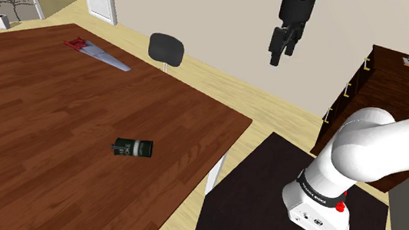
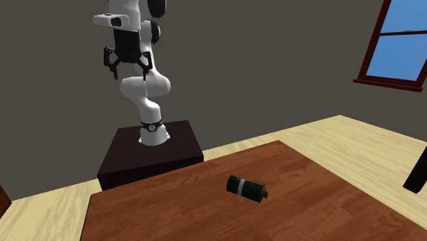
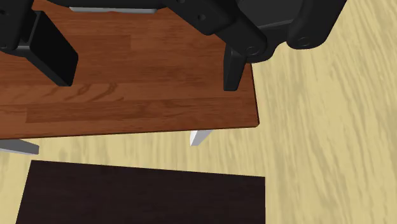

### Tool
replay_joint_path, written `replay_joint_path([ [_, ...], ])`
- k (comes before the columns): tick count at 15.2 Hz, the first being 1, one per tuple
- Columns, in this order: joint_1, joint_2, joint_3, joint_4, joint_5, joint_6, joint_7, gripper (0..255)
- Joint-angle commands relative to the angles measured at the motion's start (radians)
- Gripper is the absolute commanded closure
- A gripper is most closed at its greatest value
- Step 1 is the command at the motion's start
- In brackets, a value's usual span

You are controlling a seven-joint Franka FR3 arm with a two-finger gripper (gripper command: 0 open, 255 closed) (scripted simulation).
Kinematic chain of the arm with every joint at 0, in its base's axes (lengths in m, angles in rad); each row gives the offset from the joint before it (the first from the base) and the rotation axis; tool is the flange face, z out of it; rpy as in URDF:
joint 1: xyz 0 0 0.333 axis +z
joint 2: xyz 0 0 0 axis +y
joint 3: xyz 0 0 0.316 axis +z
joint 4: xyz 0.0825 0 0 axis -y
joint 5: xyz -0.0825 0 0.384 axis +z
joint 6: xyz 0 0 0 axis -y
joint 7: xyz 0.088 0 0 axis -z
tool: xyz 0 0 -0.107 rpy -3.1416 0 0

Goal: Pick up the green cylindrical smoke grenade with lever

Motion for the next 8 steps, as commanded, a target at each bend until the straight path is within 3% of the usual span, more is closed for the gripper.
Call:
replay_joint_path([
  [1, 0.0, 0.0, 0.0, 0.0, 0.0, 0.0, 0.0, 0],
  [8, 0.057, 0.144, 0.05, -0.062, 0.033, 0.229, 0.007, 0],
])
